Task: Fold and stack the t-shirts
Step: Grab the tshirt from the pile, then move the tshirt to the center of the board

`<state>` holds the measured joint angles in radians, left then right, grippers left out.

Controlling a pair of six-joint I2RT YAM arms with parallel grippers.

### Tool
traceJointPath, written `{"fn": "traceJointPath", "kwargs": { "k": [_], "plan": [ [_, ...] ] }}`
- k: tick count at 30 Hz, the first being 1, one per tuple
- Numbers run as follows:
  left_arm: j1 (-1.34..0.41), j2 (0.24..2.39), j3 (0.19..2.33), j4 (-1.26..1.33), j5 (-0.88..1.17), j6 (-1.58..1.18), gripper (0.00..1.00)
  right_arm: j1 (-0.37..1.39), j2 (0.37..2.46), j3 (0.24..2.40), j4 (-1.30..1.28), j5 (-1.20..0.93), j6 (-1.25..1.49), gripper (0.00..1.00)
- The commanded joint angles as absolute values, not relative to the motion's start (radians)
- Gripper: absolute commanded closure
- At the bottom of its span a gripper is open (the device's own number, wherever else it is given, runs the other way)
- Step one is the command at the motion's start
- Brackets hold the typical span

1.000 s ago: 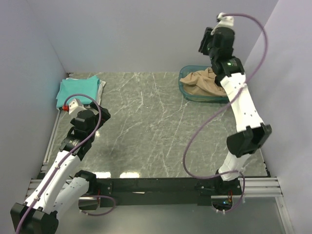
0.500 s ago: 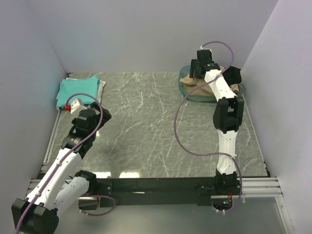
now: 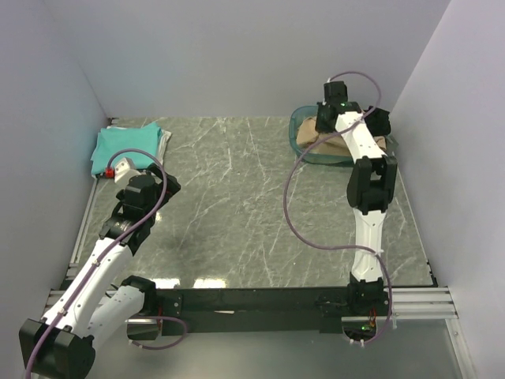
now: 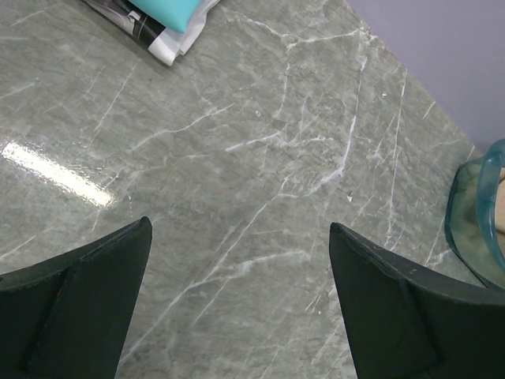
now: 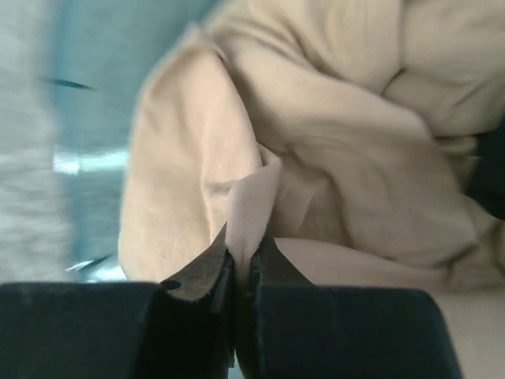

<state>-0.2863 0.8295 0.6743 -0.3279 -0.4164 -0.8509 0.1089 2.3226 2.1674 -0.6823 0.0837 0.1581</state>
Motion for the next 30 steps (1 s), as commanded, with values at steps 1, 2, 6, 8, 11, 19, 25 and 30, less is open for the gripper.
{"fn": "traceJointPath", "kwargs": {
  "k": [1,2,6,8,11,19,25,30],
  "plan": [
    [-0.290,0.821,0.716,-0.321,-0.419,-0.836,0.01,0.121,2.038,2.218,-0.579,0.035,0.204,1.00],
    [-0.291,0.818,0.716,-0.321,-0.413,-0.836,0.01,0.124,2.002,2.218,-0.569,0.026,0.210,1.00],
    [-0.290,0.805,0.721,-0.322,-0.397,-0.844,0.01,0.164,1.852,2.253,-0.538,0.009,0.199,1.00],
    [-0.290,0.796,0.723,-0.325,-0.394,-0.848,0.01,0.207,1.774,2.266,-0.522,0.008,0.181,1.00],
    [-0.290,0.779,0.724,-0.331,-0.388,-0.861,0.01,0.293,1.694,2.301,-0.503,0.027,0.144,1.00],
    [-0.290,0.733,0.735,-0.388,-0.368,-0.911,0.01,0.595,1.531,2.299,-0.428,0.040,0.060,1.00],
    [-0.290,0.684,0.733,-0.443,-0.373,-0.974,0.01,0.612,1.413,2.064,-0.371,-0.061,0.207,1.00],
    [-0.291,0.670,0.715,-0.479,-0.373,-1.000,0.01,0.577,1.237,1.451,-0.255,0.090,0.377,0.96]
  ]
}}
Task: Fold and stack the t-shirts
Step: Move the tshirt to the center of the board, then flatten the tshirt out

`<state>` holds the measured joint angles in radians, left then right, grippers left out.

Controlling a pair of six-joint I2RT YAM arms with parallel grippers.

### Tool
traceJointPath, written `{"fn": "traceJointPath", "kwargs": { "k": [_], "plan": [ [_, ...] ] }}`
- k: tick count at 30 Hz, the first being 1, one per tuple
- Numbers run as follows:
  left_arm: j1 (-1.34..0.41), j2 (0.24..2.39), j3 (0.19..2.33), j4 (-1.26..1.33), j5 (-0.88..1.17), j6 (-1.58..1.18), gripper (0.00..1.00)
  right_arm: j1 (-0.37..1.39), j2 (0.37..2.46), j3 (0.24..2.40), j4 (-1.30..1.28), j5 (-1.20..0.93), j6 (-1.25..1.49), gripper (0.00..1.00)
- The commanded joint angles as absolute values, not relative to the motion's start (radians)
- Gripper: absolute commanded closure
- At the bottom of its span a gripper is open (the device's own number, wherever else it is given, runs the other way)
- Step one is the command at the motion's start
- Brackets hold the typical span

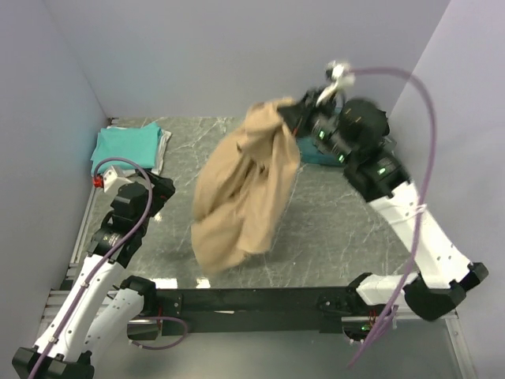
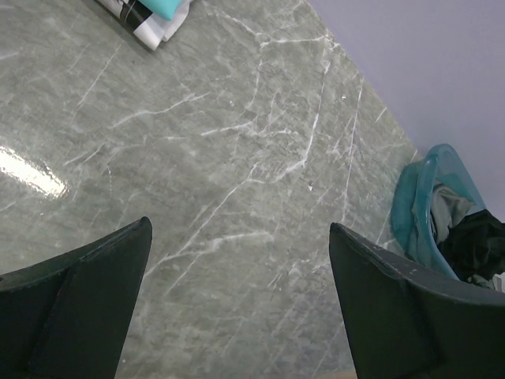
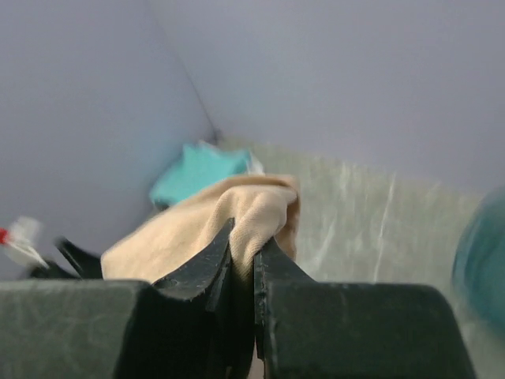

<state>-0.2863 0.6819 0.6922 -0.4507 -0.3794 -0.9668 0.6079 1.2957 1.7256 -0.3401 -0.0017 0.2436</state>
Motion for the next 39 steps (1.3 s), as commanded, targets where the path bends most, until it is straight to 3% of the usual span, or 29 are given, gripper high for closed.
{"fn": "traceJointPath", "kwargs": {
  "k": [1,3,4,5,8,12,18,22,33,39],
  "plan": [
    [-0.290,0.673,0.707,-0.482,-0.370,-1.003,0.01,0.519,1.226,1.365,-0.232,0.084,0.455,0.92],
    [-0.290,0.683,0.686,-0.486,-0.350,-1.011,0.00,0.432,1.238,1.139,-0.210,0.029,0.529,0.85],
    [-0.290,0.698,0.678,-0.485,-0.339,-1.009,0.01,0.348,1.253,1.082,-0.215,0.025,0.585,0.69],
    [-0.290,0.707,0.672,-0.486,-0.325,-1.006,0.00,0.303,1.268,1.004,-0.216,0.023,0.592,0.63],
    [-0.290,0.755,0.652,-0.488,-0.243,-0.993,0.01,0.241,1.304,0.953,-0.276,0.168,0.588,0.31],
    [-0.291,0.810,0.594,-0.440,-0.080,-0.976,0.01,0.241,1.263,0.913,-0.299,0.250,0.565,0.15],
    [-0.342,0.854,0.539,-0.460,0.047,-0.965,0.01,0.273,1.204,0.851,-0.270,0.085,0.529,0.13],
    [-0.445,0.832,0.489,-0.492,0.075,-0.995,0.01,0.376,1.186,0.824,-0.293,0.095,0.489,0.12],
    [-0.912,0.782,0.385,-0.477,0.170,-1.225,0.01,0.407,1.103,0.741,-0.296,0.041,0.515,0.12],
    [-1.202,0.995,0.506,-0.449,0.095,-1.287,0.01,0.408,1.086,0.712,-0.298,0.058,0.517,0.12]
  ]
}}
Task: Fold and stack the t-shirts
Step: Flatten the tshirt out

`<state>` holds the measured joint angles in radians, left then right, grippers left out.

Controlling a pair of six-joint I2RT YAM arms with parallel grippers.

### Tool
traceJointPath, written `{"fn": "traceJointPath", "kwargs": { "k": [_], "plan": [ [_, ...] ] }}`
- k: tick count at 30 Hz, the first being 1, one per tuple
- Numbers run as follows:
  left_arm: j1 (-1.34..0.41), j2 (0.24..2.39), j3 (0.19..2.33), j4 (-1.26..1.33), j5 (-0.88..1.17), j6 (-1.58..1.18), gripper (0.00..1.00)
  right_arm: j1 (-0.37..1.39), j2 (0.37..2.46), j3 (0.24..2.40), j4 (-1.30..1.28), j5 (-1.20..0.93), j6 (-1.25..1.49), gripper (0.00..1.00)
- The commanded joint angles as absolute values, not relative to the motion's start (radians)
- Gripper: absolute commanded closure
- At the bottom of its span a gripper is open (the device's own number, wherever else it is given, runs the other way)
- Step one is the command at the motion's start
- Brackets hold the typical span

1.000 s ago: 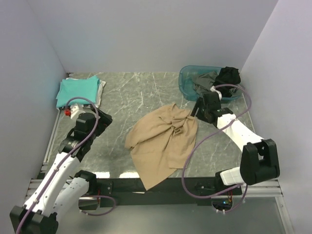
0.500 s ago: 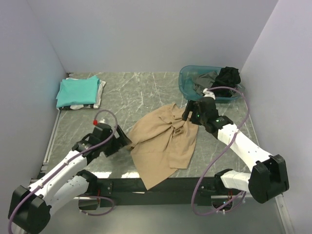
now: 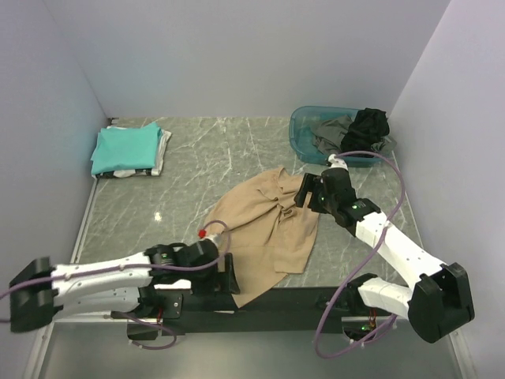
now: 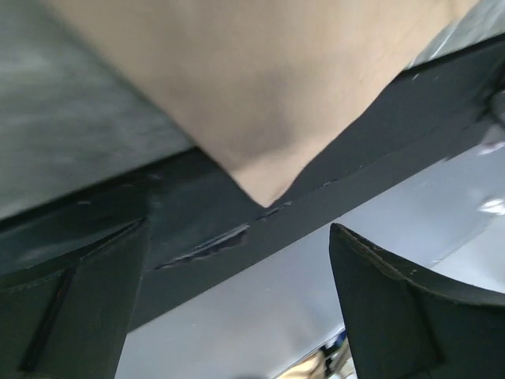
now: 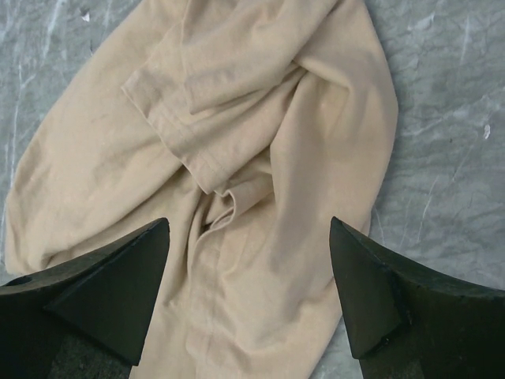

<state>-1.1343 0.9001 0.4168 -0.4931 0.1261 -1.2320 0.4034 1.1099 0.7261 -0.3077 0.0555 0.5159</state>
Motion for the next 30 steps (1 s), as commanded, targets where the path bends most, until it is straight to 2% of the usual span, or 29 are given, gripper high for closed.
{"fn": "traceJointPath", "kwargs": {
  "k": [1,6,11,22,23,24,26,27,30],
  "plan": [
    [-1.235,1.038,0.532,-0.465,0.074,-1.285,0.00,0.408,1.085,0.707,-0.296,0.058,0.522,0.12],
    [-1.330,1.315,0.756,-0.577,0.005,-1.235,0.07,0.407,1.065,0.690,-0.288,0.058,0.512,0.12],
    [-1.394,1.480,0.922,-0.728,-0.069,-1.213,0.12,0.405,1.049,0.673,-0.298,0.078,0.505,0.12],
    [-1.427,1.620,0.911,-0.781,-0.064,-1.276,0.20,0.399,1.034,0.646,-0.288,0.112,0.486,0.12],
    [-1.425,1.627,0.902,-0.776,-0.063,-1.284,0.22,0.397,1.037,0.646,-0.290,0.112,0.488,0.12],
    [-1.425,1.640,0.899,-0.773,-0.066,-1.284,0.30,0.396,1.037,0.646,-0.287,0.110,0.486,0.12],
    [-1.425,1.649,0.907,-0.775,-0.080,-1.281,0.38,0.394,1.042,0.644,-0.285,0.106,0.488,0.12],
    [-1.425,1.655,0.913,-0.778,-0.089,-1.281,0.46,0.394,1.043,0.646,-0.284,0.104,0.488,0.12],
    [-1.417,1.654,0.927,-0.796,-0.127,-1.279,0.51,0.396,1.043,0.647,-0.287,0.098,0.488,0.12]
  ]
}}
